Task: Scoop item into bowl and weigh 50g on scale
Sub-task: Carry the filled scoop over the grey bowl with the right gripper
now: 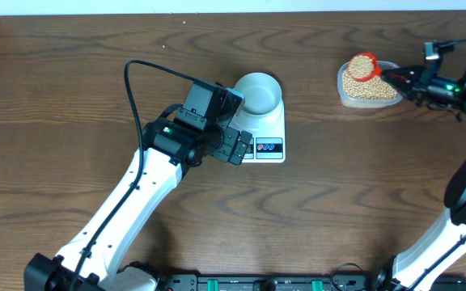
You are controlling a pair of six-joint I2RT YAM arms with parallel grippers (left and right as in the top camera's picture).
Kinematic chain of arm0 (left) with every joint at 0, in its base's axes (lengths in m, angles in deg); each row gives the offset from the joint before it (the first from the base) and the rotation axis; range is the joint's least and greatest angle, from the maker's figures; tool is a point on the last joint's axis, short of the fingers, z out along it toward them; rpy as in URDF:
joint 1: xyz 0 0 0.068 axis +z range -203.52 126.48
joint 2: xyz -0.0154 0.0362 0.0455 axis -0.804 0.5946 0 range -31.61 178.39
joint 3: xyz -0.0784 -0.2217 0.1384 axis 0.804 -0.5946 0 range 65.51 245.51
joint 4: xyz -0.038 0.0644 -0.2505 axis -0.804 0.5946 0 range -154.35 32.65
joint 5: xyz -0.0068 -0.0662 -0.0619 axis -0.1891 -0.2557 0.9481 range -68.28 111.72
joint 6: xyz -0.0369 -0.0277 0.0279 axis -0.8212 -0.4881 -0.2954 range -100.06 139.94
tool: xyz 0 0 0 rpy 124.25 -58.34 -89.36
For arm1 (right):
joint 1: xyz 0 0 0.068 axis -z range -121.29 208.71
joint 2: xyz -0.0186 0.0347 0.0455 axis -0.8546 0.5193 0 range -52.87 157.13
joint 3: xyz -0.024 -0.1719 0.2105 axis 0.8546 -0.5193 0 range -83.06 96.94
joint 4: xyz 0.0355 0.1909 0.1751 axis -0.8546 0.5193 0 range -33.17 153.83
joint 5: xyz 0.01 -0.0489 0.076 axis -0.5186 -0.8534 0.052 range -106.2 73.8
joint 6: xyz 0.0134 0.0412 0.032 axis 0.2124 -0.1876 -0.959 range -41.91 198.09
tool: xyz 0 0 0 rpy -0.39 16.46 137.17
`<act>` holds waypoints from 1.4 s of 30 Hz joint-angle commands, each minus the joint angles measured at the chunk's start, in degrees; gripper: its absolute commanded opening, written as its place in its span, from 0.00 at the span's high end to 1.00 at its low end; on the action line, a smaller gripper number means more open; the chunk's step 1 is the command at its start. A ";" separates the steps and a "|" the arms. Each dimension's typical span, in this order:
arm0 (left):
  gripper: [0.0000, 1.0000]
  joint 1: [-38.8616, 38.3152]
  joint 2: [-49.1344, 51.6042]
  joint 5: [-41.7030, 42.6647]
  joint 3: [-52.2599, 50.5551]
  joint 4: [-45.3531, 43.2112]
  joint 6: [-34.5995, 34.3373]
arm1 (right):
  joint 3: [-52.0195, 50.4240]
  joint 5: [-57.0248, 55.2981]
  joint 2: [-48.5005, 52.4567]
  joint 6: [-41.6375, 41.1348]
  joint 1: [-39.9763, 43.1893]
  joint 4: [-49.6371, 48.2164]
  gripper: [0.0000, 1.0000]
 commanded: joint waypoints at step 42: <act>0.02 0.13 -0.22 0.24 -0.15 0.20 0.13 | -0.11 -15.87 -5.90 -4.28 -30.69 -13.73 0.98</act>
